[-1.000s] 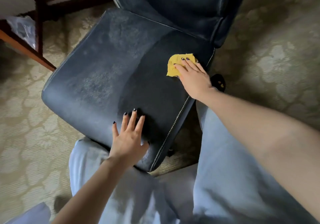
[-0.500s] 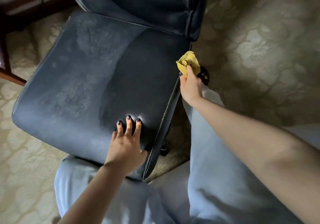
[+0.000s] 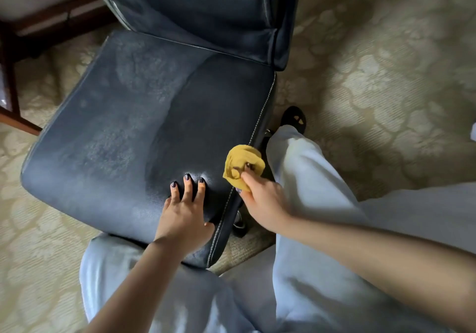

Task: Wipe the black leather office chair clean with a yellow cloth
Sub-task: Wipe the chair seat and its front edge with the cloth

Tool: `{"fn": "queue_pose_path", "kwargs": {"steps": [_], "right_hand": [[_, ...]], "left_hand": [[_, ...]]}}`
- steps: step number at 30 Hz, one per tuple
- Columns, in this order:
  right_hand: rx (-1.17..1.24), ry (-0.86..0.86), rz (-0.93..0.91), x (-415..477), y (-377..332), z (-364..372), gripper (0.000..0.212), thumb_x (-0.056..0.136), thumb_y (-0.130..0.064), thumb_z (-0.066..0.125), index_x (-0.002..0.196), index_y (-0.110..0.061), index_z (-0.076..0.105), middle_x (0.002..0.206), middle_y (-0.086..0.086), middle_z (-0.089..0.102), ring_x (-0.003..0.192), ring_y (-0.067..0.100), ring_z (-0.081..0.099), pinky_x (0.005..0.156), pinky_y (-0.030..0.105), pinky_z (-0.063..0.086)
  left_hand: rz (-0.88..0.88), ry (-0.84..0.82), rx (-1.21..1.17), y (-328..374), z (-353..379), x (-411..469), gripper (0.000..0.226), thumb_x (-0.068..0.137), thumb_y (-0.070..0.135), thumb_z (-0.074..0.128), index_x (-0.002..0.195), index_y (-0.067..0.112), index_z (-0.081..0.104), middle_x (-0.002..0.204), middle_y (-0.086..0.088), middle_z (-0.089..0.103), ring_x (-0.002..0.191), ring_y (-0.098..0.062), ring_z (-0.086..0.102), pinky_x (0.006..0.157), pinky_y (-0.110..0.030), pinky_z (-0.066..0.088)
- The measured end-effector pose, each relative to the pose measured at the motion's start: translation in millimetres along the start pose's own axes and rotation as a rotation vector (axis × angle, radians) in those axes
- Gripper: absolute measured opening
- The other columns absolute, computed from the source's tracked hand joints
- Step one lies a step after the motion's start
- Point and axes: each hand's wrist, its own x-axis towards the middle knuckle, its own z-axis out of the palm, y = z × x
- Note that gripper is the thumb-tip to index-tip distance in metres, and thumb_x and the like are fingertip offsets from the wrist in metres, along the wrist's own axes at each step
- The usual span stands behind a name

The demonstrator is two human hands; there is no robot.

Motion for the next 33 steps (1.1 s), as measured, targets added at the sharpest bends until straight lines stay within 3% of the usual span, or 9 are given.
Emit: {"fn": "queue_pose_path", "kwargs": {"steps": [3,7,11,15,18,23,26,30,33], "right_hand": [[0.053,-0.059,-0.040,-6.0,-4.2,-2.1,0.011,0.081,-0.019,0.062,0.089,-0.012,0.061,0.066,0.005,0.064,0.047,0.029,0.057,0.042,0.026,0.042],[0.104,-0.205,-0.137,-13.5,-13.6,-10.5,0.019,0.086,-0.031,0.047,0.079,-0.015,0.052,0.058,0.010,0.057,0.048,0.037,0.052,0.044,0.031,0.037],[0.263,-0.440,-0.079,-9.7,-27.4,-20.6,0.026,0.092,-0.025,0.053,0.073,-0.018,0.037,0.058,0.002,0.043,0.061,0.033,0.047,0.057,0.038,0.036],[0.454,-0.325,0.091,20.4,-22.0,-40.4,0.034,0.090,-0.035,0.055,0.072,-0.009,0.041,0.056,0.001,0.045,0.062,0.027,0.045,0.060,0.039,0.037],[0.544,-0.119,0.230,58.6,-2.1,-60.4,0.051,0.079,-0.053,0.045,0.088,-0.003,0.051,0.079,0.017,0.062,0.080,0.034,0.059,0.076,0.048,0.048],[0.398,0.140,0.315,122.6,42.4,-94.3,0.029,0.097,-0.032,0.044,0.089,-0.004,0.045,0.086,0.018,0.060,0.086,0.034,0.057,0.077,0.040,0.044],[0.241,0.131,0.387,148.0,62.6,-94.2,0.017,0.101,-0.027,0.039,0.090,-0.015,0.040,0.091,0.009,0.055,0.099,0.033,0.055,0.075,0.036,0.040],[0.190,0.029,0.527,154.7,70.9,-71.0,0.028,0.102,-0.024,0.037,0.127,-0.016,0.046,0.127,0.015,0.055,0.117,0.036,0.050,0.089,0.035,0.041],[0.088,0.022,0.507,140.8,57.9,-44.3,0.026,0.101,-0.024,0.037,0.124,-0.014,0.044,0.119,0.017,0.056,0.106,0.038,0.054,0.071,0.031,0.035]], "left_hand": [[-0.002,-0.009,0.005,0.4,-2.3,-0.5,0.085,0.088,0.043,0.048,0.152,0.020,-0.003,0.158,-0.010,-0.008,0.144,-0.037,-0.001,0.116,-0.036,0.016],[-0.001,-0.016,0.020,-0.3,-5.0,-0.1,0.086,0.089,0.047,0.049,0.152,0.021,-0.003,0.159,-0.010,-0.006,0.145,-0.036,0.002,0.116,-0.036,0.016],[0.018,-0.019,0.016,-2.6,-9.0,1.3,0.084,0.088,0.047,0.049,0.152,0.021,0.002,0.159,-0.010,-0.002,0.144,-0.035,0.007,0.115,-0.037,0.021],[0.039,-0.047,0.024,-7.8,-11.3,3.8,0.083,0.087,0.044,0.051,0.152,0.024,0.002,0.159,-0.007,-0.001,0.144,-0.033,0.010,0.114,-0.035,0.023],[0.048,-0.053,0.040,-8.9,-11.3,4.7,0.082,0.088,0.041,0.049,0.152,0.024,0.000,0.159,-0.007,-0.001,0.144,-0.034,0.009,0.114,-0.034,0.022],[0.048,-0.048,0.021,-10.0,-10.6,5.0,0.081,0.089,0.039,0.049,0.152,0.024,-0.001,0.159,-0.008,-0.001,0.145,-0.032,0.007,0.115,-0.034,0.021],[0.048,-0.043,0.007,-10.4,-11.3,4.9,0.081,0.089,0.039,0.049,0.152,0.026,-0.001,0.159,-0.006,-0.002,0.145,-0.031,0.006,0.115,-0.034,0.021],[0.051,-0.037,-0.015,-10.2,-11.5,4.0,0.081,0.089,0.037,0.050,0.152,0.027,0.000,0.159,-0.005,-0.003,0.146,-0.031,0.006,0.115,-0.033,0.020],[0.056,-0.028,-0.020,-10.9,-10.1,3.4,0.082,0.088,0.035,0.050,0.152,0.027,-0.001,0.159,-0.006,-0.004,0.146,-0.031,0.005,0.115,-0.032,0.019]]}}
